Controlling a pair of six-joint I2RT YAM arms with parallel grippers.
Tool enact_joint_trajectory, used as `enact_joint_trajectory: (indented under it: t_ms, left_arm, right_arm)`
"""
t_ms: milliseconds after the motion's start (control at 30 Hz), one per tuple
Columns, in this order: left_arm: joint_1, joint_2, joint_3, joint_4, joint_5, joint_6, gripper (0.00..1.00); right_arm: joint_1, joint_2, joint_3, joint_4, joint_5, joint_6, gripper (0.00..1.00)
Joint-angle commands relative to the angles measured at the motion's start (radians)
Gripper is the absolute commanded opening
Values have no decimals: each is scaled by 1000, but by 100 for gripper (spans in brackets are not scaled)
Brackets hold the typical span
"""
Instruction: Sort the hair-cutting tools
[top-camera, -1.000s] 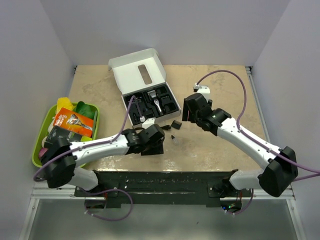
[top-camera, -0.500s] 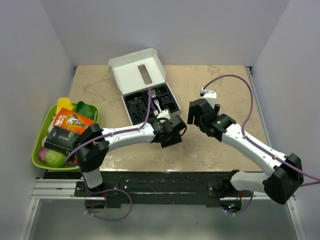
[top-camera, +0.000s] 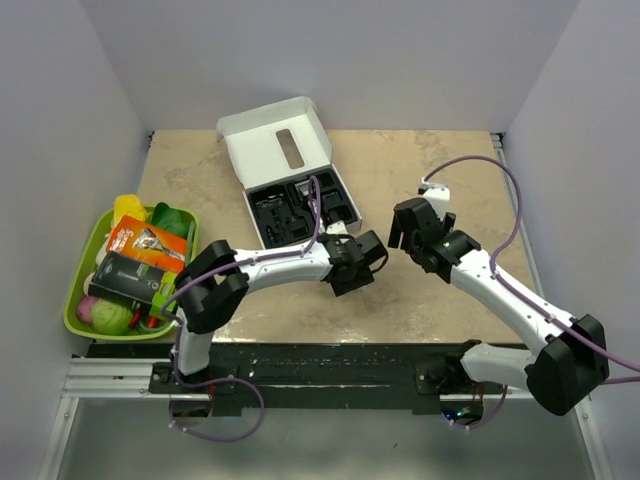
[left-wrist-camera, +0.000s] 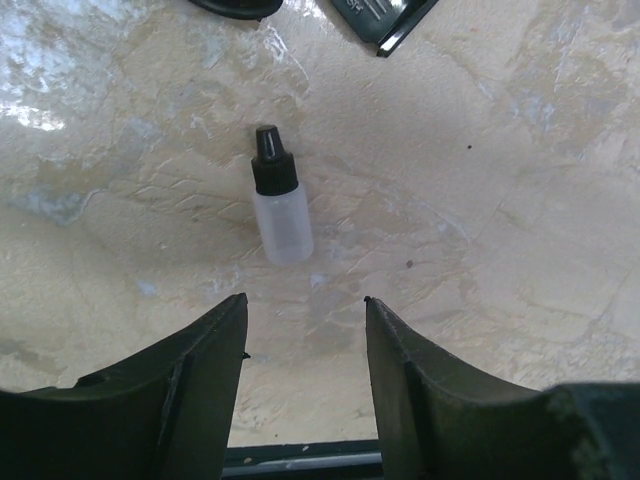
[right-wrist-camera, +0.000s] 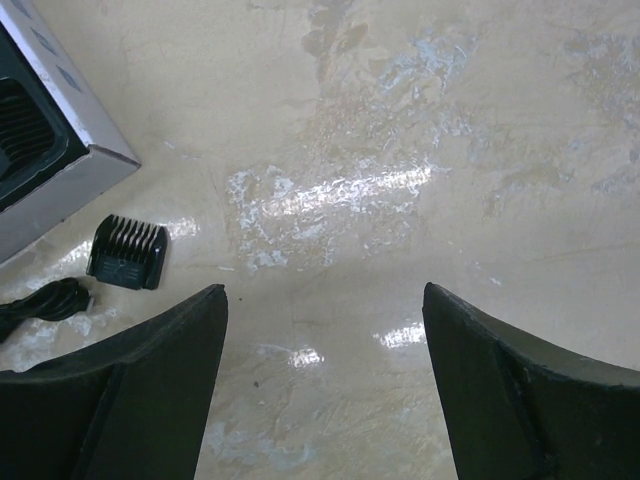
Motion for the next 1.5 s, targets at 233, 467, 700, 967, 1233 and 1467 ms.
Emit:
enact_joint_trajectory:
  t_ms: [233,467,700,967,1233,1467]
  left_arm:
    - [42,72,92,-25,-62,-53,55]
    - [62,111,117,-40,-62,-33,55]
    - [62,140,129,-53,-50,-21,50]
    - [62,151,129,-48,-47,-16,34]
    - [62,140,105,-31,-27,-18,10]
    - [58,8,42,-17,-25,54,1]
  right_arm:
    - [-33,-40,-41,90,-62,-26,81]
    - [-36,-39,-56,115,-82,-38,81]
    - [-39,-28,-62,131,-92,-44,81]
    - [-44,-34,-70,130,-99,-41,80]
    - [-44,-54,-79,116,-108,-37,80]
    - [-45,-69,-64,98,-114,-37,80]
